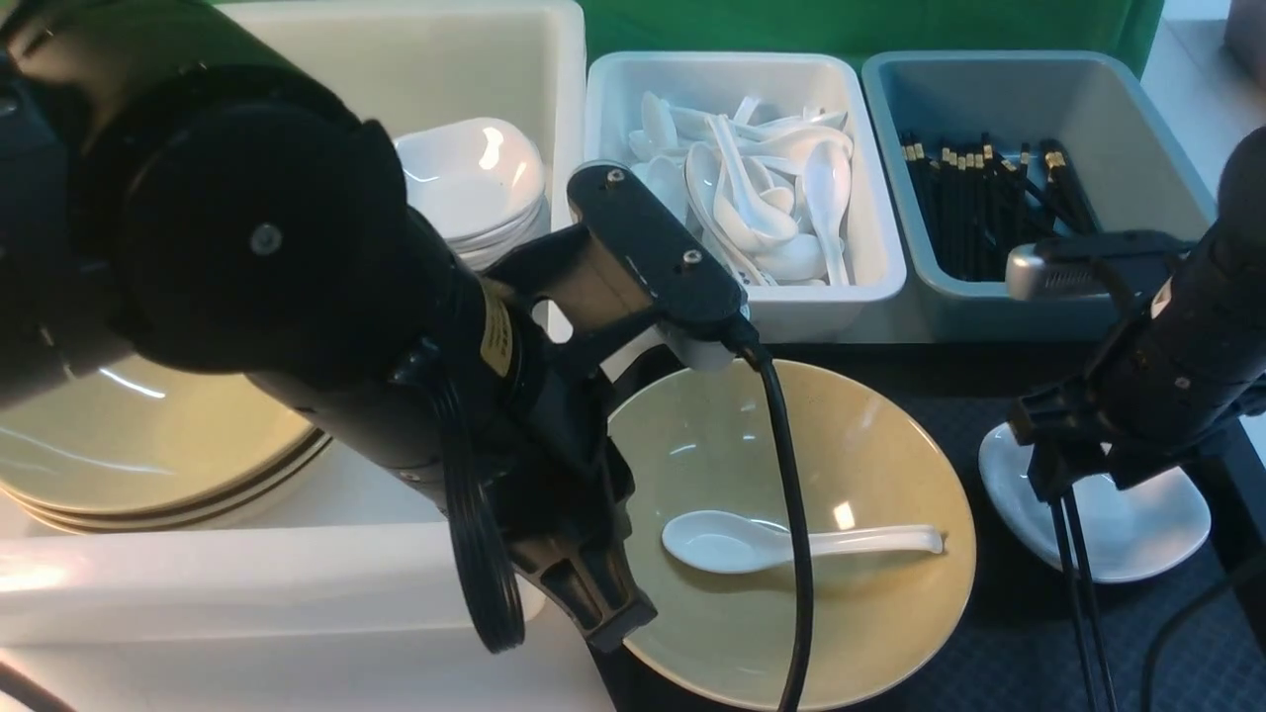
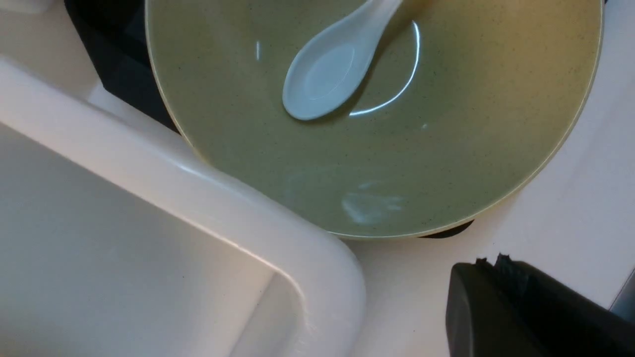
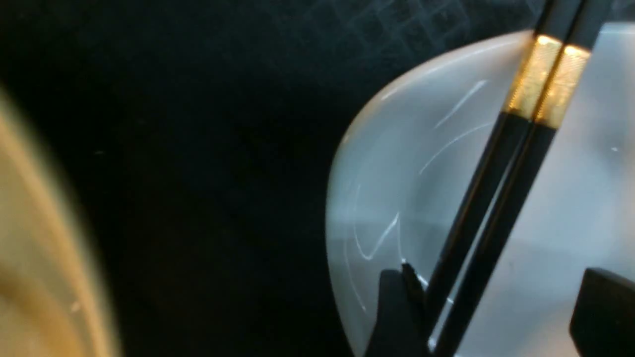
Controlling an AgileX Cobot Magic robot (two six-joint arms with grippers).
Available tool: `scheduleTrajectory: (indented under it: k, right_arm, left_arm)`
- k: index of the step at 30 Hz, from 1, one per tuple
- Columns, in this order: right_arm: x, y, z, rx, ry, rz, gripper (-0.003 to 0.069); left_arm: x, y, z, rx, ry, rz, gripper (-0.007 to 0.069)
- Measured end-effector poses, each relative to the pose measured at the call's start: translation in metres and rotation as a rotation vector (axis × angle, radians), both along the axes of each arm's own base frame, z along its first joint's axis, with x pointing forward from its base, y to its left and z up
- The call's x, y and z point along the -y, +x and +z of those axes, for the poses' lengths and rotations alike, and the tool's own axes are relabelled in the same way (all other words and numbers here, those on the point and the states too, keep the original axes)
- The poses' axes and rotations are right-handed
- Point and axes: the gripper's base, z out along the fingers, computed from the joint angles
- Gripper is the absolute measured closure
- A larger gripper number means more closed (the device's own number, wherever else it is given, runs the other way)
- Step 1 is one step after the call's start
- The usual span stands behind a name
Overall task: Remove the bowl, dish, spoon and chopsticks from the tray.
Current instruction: Use the right arm to grab the chopsticks, then use the right arm to put the chopsticks into the small storage box on the right
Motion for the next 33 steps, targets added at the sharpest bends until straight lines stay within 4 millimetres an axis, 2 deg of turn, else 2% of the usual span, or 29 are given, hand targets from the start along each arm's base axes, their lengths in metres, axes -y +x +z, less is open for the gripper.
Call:
scheduleTrajectory:
  k: [8, 12, 17, 18, 23, 25, 27, 31, 33]
  right_arm:
    - [-0.001, 0.006, -0.018, -0.041, -0.004, -0.027, 0.0205]
    - [-0.001, 0.007, -0.021, -0.045, -0.005, -0.028, 0.0280]
    - [-0.001, 0.006, -0.021, -0.053, -0.006, -0.028, 0.0482]
    - [-0.001, 0.006, -0.021, -0.055, -0.006, -0.028, 0.0505]
    - [-0.001, 0.000, -0.017, -0.092, -0.011, -0.023, 0.0505]
    - [-0.003, -0.004, -0.006, -0.079, -0.009, -0.014, 0.0505]
    - [-0.004, -0.010, 0.015, -0.025, 0.002, -0.008, 0.0505]
    - [-0.003, -0.011, 0.075, 0.171, 0.031, 0.001, 0.0505]
    - [0.004, 0.000, 0.117, 0.329, 0.045, -0.005, 0.0505]
  left_arm:
    - [0.000, 0.002, -0.001, 0.011, 0.009, 0.000, 0.0640]
    - [0.000, 0.002, -0.001, 0.014, 0.012, 0.000, 0.0640]
    - [0.000, 0.002, -0.001, 0.014, 0.012, 0.001, 0.0640]
    - [0.000, 0.002, -0.001, 0.017, 0.014, 0.001, 0.0640]
    - [-0.001, 0.004, -0.001, 0.038, 0.025, 0.000, 0.0640]
    - [-0.001, 0.004, -0.001, 0.040, 0.027, 0.000, 0.0640]
    - [-0.002, 0.004, -0.001, 0.039, 0.029, 0.000, 0.0640]
    - [-0.002, 0.004, -0.001, 0.040, 0.032, 0.000, 0.0640]
    - [0.000, 0.005, 0.000, 0.046, 0.012, 0.002, 0.0640]
